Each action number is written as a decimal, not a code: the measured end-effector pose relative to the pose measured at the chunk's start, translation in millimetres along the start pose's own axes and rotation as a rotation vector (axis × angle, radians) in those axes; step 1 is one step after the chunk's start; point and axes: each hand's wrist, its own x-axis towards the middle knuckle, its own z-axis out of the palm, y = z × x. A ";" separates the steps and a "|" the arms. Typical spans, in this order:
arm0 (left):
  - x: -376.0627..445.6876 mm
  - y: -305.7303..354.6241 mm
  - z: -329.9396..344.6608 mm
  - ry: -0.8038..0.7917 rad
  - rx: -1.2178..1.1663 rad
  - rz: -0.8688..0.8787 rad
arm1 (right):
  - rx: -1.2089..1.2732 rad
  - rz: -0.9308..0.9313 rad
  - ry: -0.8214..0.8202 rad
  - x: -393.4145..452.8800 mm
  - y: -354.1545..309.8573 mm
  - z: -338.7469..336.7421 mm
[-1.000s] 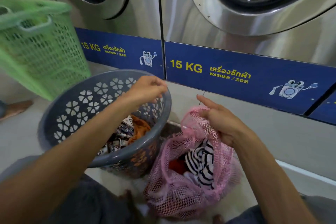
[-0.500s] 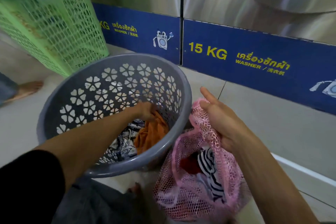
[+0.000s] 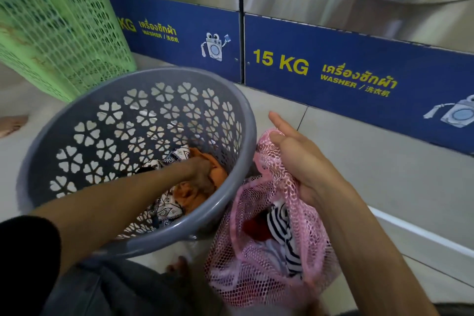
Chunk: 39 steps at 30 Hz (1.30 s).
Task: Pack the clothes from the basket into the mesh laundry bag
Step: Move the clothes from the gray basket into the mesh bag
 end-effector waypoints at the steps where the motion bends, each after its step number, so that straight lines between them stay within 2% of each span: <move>1: -11.7 6.6 -17.3 0.069 -0.075 -0.055 | -0.004 -0.012 -0.003 -2.3 0.6 -1.1; 4: -64.4 22.3 -64.1 0.215 -0.459 -0.097 | -0.016 -0.036 -0.004 -11.9 0.2 -7.2; 7: -129.8 36.8 -104.9 0.360 -0.874 -0.034 | 0.026 -0.030 -0.004 -27.7 -1.9 -13.4; 9: -170.0 47.7 -128.0 0.483 -1.068 0.010 | 0.033 -0.046 0.001 -36.6 -1.3 -18.2; 14: -257.3 80.5 -164.9 0.702 -1.433 0.263 | 0.049 -0.077 0.031 -49.9 1.9 -30.5; 16: -271.5 95.2 -162.4 0.732 -1.514 0.323 | 0.081 -0.077 0.043 -53.3 3.1 -36.7; 19: -266.4 118.4 -143.8 0.583 -1.452 0.294 | 0.133 -0.066 0.061 -64.5 0.2 -45.7; 21: -249.2 137.0 -118.9 0.516 -1.255 0.241 | 0.130 -0.069 0.092 -70.5 -1.9 -53.0; 24: -220.8 157.7 -87.7 0.581 -0.922 0.084 | 0.143 -0.065 0.111 -77.3 -1.4 -64.4; 29: -214.3 162.5 -99.5 0.499 -0.797 -0.006 | 0.240 -0.076 0.130 -85.0 0.0 -80.6; 32: -220.9 163.6 -109.3 0.574 -0.648 -0.019 | 0.260 -0.080 0.134 -84.1 2.3 -86.6; 34: -228.5 168.1 -117.1 0.647 -0.675 -0.006 | 0.279 -0.081 0.137 -83.6 1.9 -89.4; 36: -236.3 180.1 -123.7 0.639 -0.860 0.083 | 0.293 -0.080 0.116 -82.2 0.7 -91.1; 39: -232.5 202.8 -118.9 0.450 -1.244 0.242 | 0.334 -0.074 0.109 -81.5 -2.6 -91.0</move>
